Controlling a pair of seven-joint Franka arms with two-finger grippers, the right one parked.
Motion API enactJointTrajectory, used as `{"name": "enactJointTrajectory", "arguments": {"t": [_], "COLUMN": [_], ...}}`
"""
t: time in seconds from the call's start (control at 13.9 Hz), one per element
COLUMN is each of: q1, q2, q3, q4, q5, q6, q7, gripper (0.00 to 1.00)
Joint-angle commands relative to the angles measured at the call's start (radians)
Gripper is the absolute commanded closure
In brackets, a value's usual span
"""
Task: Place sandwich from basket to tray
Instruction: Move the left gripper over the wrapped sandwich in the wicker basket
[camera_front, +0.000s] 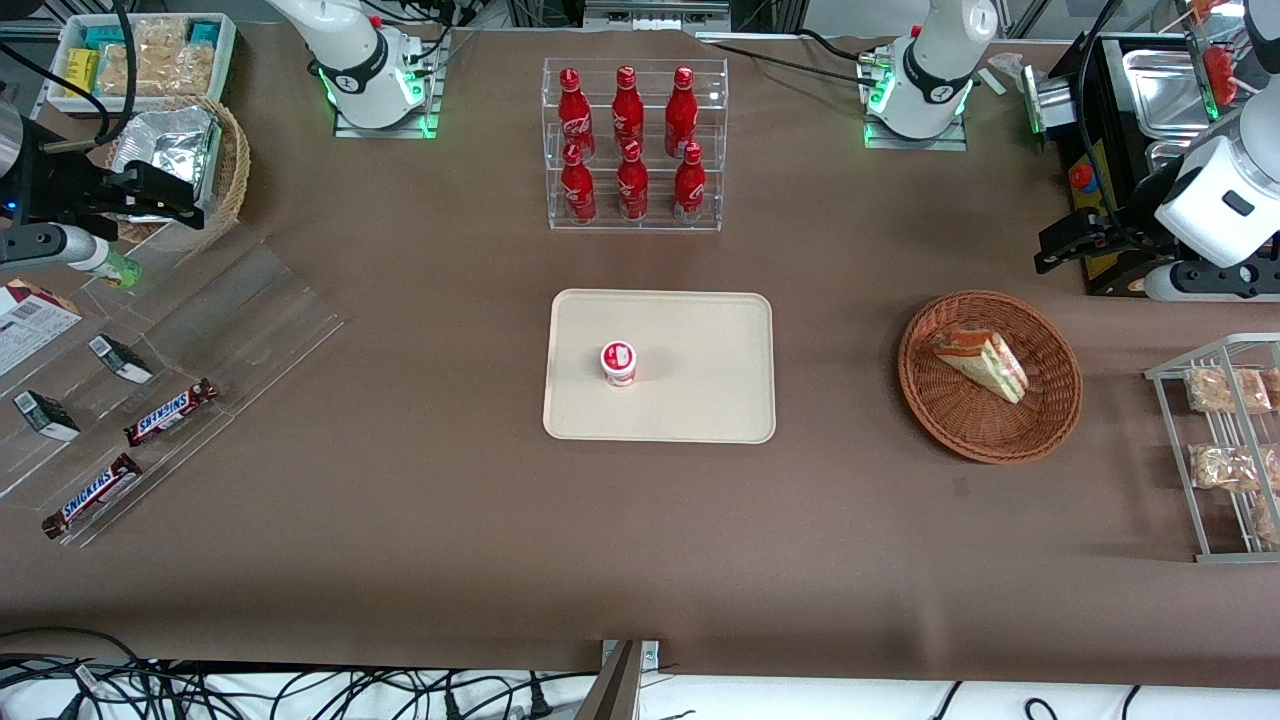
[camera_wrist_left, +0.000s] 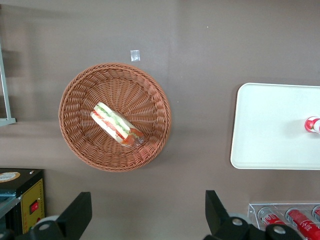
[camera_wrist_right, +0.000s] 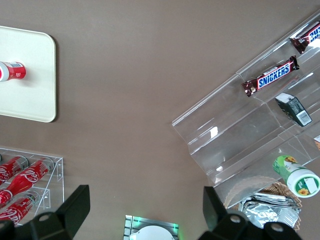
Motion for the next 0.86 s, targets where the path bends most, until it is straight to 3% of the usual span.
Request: {"name": "enactJointTrajectory", "arguments": {"t": [0.0,0.14,0.29,0.58,0.79], "q1": [0.0,0.006,0.009,0.036,0.066], "q2": [0.006,0.013,0.027,0.079,0.085], "q3": [0.003,0.005,0.005,0.017,0.017], "q4": [0.01,0.016,0.016,-0.019,-0.152], "q5": [-0.005,0.002,0.085,0.091,0.09], "q6": [-0.005,-0.004,-0.001,0.051,0.18], "q7": [0.024,0.024,0.024,-0.08,-0.127], "gripper": [0.0,0.0,0.0,0.0,0.0]}}
